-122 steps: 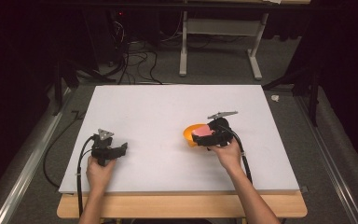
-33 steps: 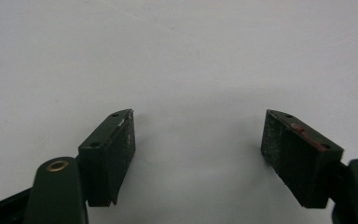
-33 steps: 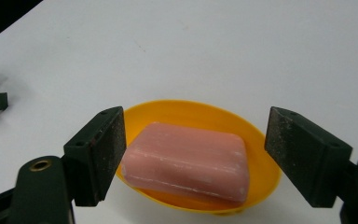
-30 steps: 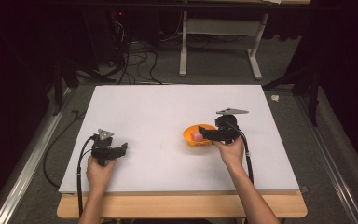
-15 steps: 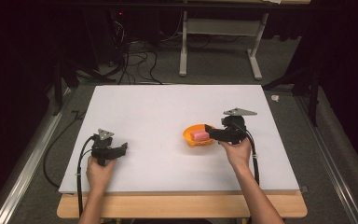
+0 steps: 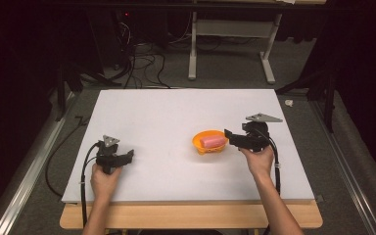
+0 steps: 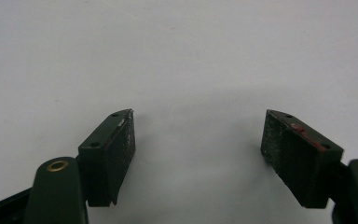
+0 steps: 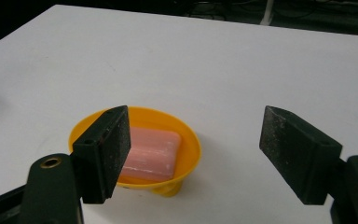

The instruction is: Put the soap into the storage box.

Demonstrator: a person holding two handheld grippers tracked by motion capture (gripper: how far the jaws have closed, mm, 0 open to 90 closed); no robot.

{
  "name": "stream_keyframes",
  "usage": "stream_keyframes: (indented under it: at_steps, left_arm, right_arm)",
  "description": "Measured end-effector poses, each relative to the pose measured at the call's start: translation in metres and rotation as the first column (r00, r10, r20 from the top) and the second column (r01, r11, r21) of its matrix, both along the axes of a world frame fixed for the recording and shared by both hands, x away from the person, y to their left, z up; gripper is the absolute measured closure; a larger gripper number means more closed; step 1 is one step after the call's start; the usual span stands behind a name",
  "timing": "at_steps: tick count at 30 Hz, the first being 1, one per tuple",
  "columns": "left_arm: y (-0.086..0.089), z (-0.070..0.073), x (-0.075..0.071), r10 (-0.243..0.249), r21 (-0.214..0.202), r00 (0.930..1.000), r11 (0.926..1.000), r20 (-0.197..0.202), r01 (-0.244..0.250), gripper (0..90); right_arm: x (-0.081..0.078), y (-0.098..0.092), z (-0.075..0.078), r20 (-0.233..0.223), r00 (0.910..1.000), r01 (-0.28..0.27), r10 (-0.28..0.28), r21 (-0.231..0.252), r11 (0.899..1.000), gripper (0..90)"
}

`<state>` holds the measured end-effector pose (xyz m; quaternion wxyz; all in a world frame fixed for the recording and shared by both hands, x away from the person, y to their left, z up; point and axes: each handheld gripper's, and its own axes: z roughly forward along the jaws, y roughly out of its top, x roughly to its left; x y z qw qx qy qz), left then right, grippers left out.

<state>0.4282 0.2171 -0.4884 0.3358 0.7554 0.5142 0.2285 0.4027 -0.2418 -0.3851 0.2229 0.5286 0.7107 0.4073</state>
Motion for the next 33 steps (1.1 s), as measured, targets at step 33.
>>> stream_keyframes:
  at_steps: [33]
  left_arm:
    - [0.000, 0.000, 0.000, 0.000, 0.000, 1.0000, 1.0000, 0.000, 0.000, 26.5]
  right_arm:
    - [-0.016, -0.054, -0.010, 0.010, 0.9924, 0.122, -0.123, 0.020, 0.992, 26.9]
